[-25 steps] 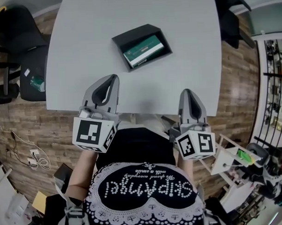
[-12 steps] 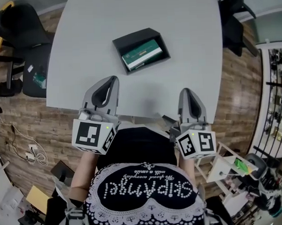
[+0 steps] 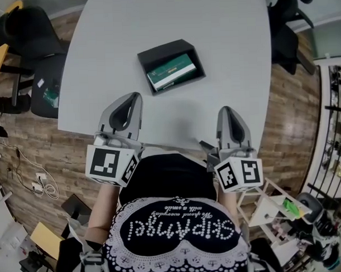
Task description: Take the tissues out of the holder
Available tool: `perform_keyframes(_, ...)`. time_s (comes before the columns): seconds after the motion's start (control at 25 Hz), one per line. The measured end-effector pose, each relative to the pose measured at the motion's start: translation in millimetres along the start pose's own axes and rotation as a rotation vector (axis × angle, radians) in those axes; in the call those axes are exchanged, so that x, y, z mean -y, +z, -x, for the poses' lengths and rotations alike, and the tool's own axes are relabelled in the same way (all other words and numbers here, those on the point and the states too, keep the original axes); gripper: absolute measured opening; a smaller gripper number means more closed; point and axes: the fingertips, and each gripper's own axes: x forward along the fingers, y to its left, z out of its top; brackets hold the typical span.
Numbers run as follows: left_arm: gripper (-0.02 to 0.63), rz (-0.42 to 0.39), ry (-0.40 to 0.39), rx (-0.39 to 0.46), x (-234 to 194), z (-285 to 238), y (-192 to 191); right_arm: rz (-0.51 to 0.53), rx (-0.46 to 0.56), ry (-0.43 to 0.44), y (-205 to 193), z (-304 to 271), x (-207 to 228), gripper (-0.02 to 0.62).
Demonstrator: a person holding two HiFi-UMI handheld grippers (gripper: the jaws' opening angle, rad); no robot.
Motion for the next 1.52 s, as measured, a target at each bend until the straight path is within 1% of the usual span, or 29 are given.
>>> perform_keyframes(0.36,0.029,-0.018,-0.035,0.004,12,-12,7,-0.009,0.019,-0.033,5,9,17,0.035)
perform_keyframes(0.68,0.093,-0.019,-0.059,-0.007,12,-12,4,-0.008,0.021,-0.032,4,8,13,0.035)
perform_keyframes(0.8,0.102,-0.02,-0.059,-0.009,11,-11,3,-0.008,0.023,-0.028,3,9,11,0.035)
perform_keyframes(0.92,0.151,-0.022,-0.051,-0.013,12,-11,5,-0.008,0.024,-0.028,3,14,12,0.035)
perform_keyframes(1.0,0.199,-0.037,-0.048,-0.026,12,-14,4,-0.009,0.023,-0.029,3,17,13,0.035)
perform_keyframes(1.12,0.243,-0.068,-0.069,-0.061,12,-24,0,-0.012,0.023,-0.032,1,19,14,0.035)
perform_keyframes(1.32,0.261,-0.109,-0.115,-0.113,17,-45,-7,-0.026,0.024,-0.05,-1,22,19,0.035)
perform_keyframes(1.52,0.28,-0.13,-0.174,-0.16,24,-68,-13,-0.039,0.012,-0.07,-5,24,27,0.035)
